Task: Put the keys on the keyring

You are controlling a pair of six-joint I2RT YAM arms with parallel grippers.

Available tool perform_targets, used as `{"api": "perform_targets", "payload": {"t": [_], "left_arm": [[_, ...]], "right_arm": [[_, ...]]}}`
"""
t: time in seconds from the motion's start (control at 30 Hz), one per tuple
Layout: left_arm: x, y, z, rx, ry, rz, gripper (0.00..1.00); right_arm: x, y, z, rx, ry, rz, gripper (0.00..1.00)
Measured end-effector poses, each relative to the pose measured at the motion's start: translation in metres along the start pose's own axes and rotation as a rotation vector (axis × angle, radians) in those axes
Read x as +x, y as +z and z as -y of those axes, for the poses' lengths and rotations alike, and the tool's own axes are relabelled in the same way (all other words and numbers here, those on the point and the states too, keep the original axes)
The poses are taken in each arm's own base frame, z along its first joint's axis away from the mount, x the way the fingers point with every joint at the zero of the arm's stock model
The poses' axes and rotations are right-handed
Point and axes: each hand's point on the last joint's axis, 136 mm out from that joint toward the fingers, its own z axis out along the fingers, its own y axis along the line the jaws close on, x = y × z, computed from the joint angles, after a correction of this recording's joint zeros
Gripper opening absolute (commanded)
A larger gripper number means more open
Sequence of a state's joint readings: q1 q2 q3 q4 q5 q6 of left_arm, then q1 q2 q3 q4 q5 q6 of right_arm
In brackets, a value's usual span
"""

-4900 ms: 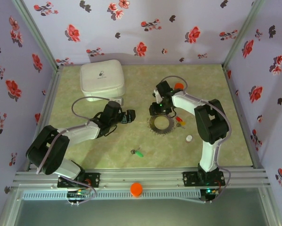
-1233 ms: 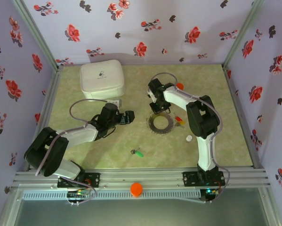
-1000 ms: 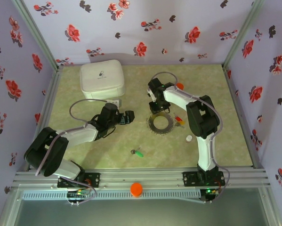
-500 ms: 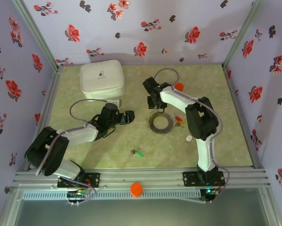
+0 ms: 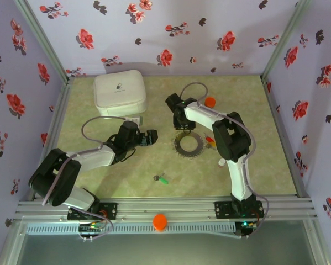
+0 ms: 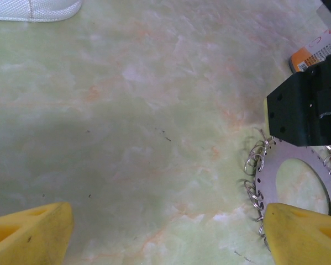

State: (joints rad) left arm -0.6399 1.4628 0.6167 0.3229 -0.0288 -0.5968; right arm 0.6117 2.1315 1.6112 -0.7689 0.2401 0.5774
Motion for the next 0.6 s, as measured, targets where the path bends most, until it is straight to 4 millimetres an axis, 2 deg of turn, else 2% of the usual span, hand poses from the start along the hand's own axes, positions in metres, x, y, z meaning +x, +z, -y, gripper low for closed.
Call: {"api": "perform_targets", "payload": {"t": [0.13,0.17,0.2,0.6], "left_arm": [[0.001,0.0,-0.0018,-0.002,-0.001,0.0,0.89],[0.0014,0.0,-0.0025,-0.004,-0.002,0.0,0.89],[0.0018,0.0,-0.0028,-0.004,-0.002,-0.001,0.89],[0.0011,0.0,-0.0023,-0.001,-0.002,0.003,0.88]], "right_arm": [[0.0051,0.0025,0.0001,0.01,-0.01,-0.016,0.38],[0.0057,0.0025,0.0003,0.012,-0.011,-0.018,0.33],[0.0061,0.0024,0.0007,0.016,-0.012,-0.018,0.32],[0.0095,0.001,0.0077,0.064,-0.038,-0.017,0.28]]}}
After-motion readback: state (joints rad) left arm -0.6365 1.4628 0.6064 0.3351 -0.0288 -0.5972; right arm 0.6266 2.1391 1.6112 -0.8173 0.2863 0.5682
